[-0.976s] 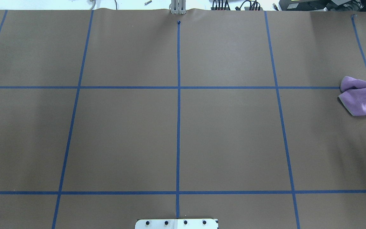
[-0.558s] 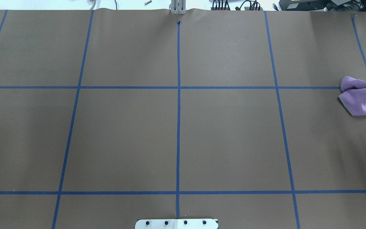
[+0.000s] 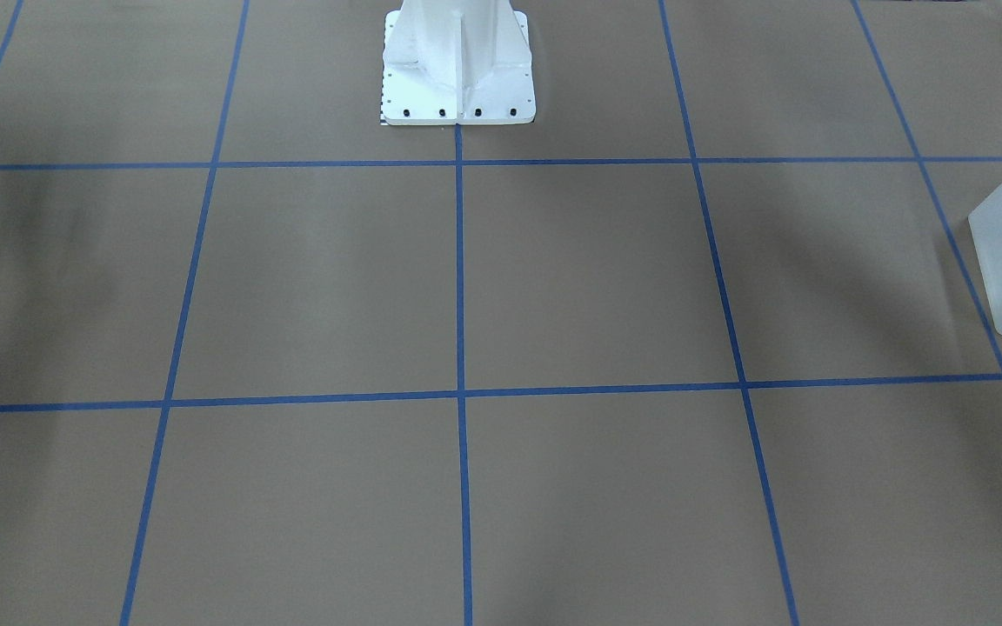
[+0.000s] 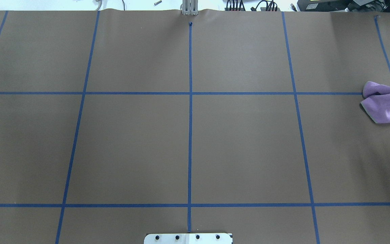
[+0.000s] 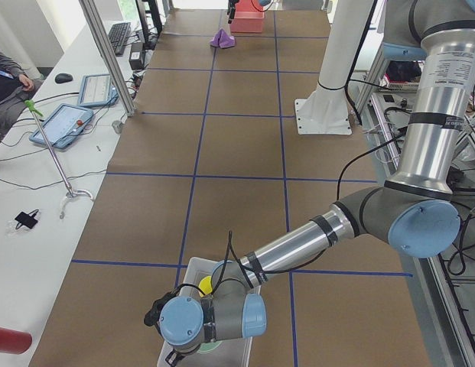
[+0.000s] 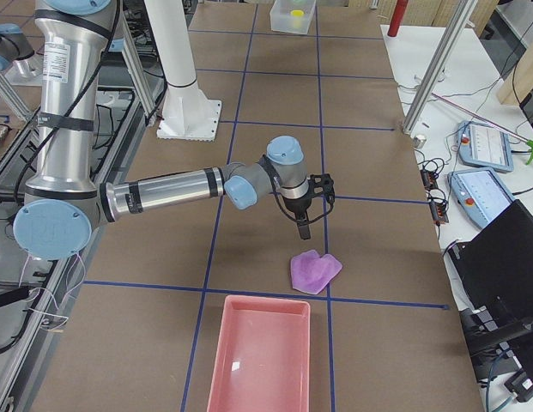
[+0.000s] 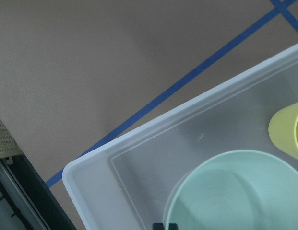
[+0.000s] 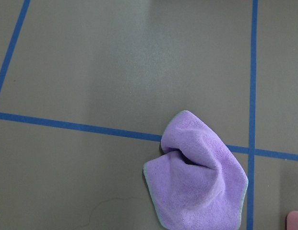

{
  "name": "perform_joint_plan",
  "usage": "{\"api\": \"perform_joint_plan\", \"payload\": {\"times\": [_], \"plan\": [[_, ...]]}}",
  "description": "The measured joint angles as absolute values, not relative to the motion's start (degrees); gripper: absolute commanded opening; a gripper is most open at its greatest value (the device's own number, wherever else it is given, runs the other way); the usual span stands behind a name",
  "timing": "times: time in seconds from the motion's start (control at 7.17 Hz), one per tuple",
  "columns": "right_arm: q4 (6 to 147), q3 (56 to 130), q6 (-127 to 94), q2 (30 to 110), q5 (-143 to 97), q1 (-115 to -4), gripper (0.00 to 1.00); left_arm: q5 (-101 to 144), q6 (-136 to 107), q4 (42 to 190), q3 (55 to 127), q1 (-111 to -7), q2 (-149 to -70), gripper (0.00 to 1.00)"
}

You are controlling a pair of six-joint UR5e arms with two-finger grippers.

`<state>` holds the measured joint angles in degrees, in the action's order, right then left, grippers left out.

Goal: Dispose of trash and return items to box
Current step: 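Lift the green bowl and set it into the clear bin with the left gripper, then lower the right gripper onto the purple cloth while the left gripper withdraws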

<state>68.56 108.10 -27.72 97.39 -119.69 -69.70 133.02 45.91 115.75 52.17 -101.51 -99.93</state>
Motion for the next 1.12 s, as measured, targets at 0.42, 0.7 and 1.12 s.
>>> {"api": "perform_joint_plan", "payload": {"times": [0.42, 0.7, 1.12], "plan": [[68.55, 107.99, -27.72, 97.23, -119.46, -69.7, 1.0, 132.92, 39.21, 124.39, 48.24, -100.88, -99.88, 0.0], [68.55, 107.94, -27.76, 97.21, -119.14, -69.7, 1.0, 132.95, 38.02, 126.12, 46.83, -100.41, -99.73, 0.0], [68.55, 107.93, -27.77, 97.12, -118.95, -69.64, 1.0, 133.02, 37.74, 126.38, 46.29, -99.34, -99.67, 0.24]]}}
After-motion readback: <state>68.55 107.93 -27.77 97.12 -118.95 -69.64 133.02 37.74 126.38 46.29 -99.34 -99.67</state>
